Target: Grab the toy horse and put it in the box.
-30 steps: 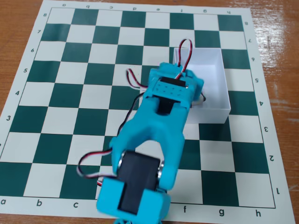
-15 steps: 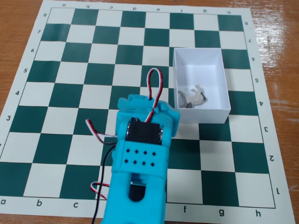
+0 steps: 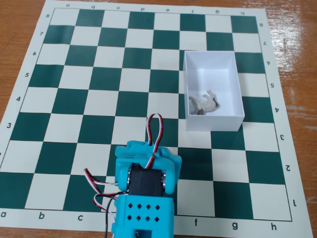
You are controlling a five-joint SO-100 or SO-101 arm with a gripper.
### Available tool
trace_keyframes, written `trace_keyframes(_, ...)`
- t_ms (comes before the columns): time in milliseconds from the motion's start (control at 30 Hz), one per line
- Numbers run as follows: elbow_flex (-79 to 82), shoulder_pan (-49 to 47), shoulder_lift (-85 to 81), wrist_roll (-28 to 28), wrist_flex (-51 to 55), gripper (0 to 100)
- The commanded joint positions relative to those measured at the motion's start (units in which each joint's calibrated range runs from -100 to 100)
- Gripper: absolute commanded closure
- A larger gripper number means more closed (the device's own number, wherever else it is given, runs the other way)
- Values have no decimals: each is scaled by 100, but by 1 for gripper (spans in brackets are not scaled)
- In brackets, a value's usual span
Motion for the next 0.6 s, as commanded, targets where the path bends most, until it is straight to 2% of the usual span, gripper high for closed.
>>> trace_keyframes(0, 178, -40, -298, -8, 392, 64)
trace_keyframes(267, 1024, 31, -705, -13, 234, 64)
trace_keyframes(567, 1034, -55, -714, -33, 226, 64)
